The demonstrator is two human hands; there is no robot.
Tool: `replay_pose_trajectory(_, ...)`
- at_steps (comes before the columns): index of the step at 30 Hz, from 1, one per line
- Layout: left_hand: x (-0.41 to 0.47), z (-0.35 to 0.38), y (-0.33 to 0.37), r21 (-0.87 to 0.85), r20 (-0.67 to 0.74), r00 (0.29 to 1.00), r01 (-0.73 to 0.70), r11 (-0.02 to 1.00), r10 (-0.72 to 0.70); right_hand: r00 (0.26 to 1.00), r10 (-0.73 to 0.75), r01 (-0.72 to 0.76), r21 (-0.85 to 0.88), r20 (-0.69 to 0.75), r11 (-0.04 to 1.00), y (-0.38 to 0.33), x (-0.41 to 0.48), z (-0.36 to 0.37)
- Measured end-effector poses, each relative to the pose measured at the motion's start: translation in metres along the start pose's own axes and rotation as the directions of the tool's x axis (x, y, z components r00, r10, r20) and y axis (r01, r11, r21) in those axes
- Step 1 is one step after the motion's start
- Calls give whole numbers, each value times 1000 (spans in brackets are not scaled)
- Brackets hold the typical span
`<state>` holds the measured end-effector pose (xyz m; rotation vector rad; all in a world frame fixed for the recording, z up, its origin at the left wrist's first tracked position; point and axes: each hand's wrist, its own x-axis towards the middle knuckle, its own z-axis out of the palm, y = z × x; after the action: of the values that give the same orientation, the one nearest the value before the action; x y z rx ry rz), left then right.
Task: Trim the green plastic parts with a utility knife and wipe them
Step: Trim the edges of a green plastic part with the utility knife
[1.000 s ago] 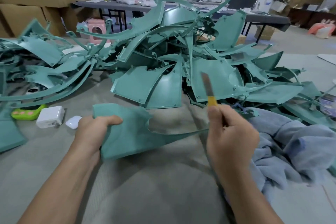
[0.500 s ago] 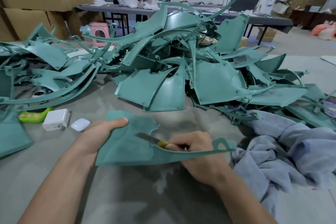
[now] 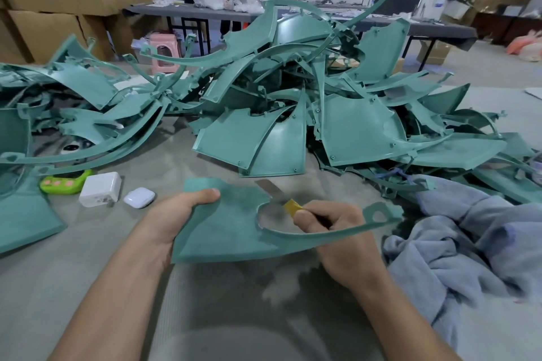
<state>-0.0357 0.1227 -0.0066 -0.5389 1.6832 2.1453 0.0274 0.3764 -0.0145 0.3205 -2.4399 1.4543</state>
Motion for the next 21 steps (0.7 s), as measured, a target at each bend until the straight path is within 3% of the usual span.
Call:
replay_pose_trajectory(3, 0, 0, 2, -44, 12, 1000, 15, 999, -15, 994, -24, 30, -49, 102, 998, -4, -2, -1)
replay_pose_trajectory(5, -1, 0, 3, -46, -12, 1000, 0, 999, -1, 997, 18, -10, -103, 77, 995, -2, -3, 2)
replay_pose_trajectory(7, -1, 0, 4, -38, -45, 999, -16, 999, 14, 999, 24, -22, -59, 23, 998, -1, -2, 1)
replay_pose_trajectory(11, -3, 2, 3, -20, -32, 999, 7, 1000, -8, 990, -18, 18, 1, 141, 1000, -2, -4, 0)
replay_pose_trajectory(16, -5, 2, 3, -10, -57, 998, 0, 1000, 0, 994, 0, 3, -23, 113, 1000, -2, -5, 3)
replay_pose_trajectory(21, -7, 2, 4, 5, -52, 999, -5, 1000, 5, 991, -31, 22, 71, 131, 997, -2, -2, 3)
